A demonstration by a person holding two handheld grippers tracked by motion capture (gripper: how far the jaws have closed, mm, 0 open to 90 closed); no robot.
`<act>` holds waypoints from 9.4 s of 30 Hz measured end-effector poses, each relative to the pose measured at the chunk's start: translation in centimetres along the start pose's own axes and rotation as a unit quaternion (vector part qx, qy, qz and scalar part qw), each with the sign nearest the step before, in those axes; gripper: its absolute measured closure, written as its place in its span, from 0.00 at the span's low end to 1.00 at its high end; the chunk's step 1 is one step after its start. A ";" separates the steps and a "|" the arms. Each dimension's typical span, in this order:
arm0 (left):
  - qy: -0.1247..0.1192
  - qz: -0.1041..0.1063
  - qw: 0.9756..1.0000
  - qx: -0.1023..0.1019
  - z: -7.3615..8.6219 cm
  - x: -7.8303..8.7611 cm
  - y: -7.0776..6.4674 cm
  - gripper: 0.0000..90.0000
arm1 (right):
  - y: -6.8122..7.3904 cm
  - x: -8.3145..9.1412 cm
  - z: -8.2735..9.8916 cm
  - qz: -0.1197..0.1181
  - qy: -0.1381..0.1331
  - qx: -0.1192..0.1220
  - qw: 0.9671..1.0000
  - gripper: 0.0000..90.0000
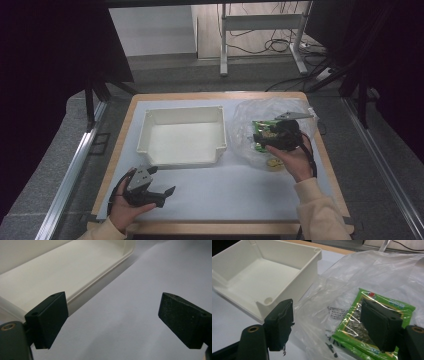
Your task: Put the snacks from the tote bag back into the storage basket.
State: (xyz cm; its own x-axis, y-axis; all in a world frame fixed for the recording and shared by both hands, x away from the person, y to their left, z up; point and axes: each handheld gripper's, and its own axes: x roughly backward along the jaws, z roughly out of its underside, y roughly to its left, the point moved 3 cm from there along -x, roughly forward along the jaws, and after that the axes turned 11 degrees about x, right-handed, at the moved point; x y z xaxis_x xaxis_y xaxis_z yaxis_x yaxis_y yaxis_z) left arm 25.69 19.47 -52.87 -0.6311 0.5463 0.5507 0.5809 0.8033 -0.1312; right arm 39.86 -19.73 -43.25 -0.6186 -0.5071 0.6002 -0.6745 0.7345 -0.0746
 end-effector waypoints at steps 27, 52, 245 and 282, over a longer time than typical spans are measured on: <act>0.000 -0.002 1.000 -0.001 0.2 0.1 0.2 0.10 | -6.4 -3.3 0.2 0.032 0.083 -0.049 0.995 0.32; 0.007 -0.010 1.000 -0.004 0.4 -0.1 0.4 0.10 | -10.2 -5.3 2.8 0.056 0.135 -0.086 0.986 0.37; 0.001 -0.010 1.000 -0.010 0.5 0.3 0.5 0.10 | -3.3 -2.6 -5.4 -0.023 -0.065 -0.132 0.989 1.00; -0.002 -0.009 1.000 -0.007 0.4 0.5 0.6 0.10 | 0.8 -5.1 -7.9 -0.063 -0.082 -0.118 0.988 1.00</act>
State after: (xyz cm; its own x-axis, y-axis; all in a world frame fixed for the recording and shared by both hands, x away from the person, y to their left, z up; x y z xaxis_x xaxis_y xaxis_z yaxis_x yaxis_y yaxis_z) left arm 25.50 20.34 -52.98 -0.6429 0.5331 0.5500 0.5772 0.8092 -0.1096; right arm 45.67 -12.98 -40.03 -0.6062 -0.6531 0.4540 -0.6495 0.7359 0.1914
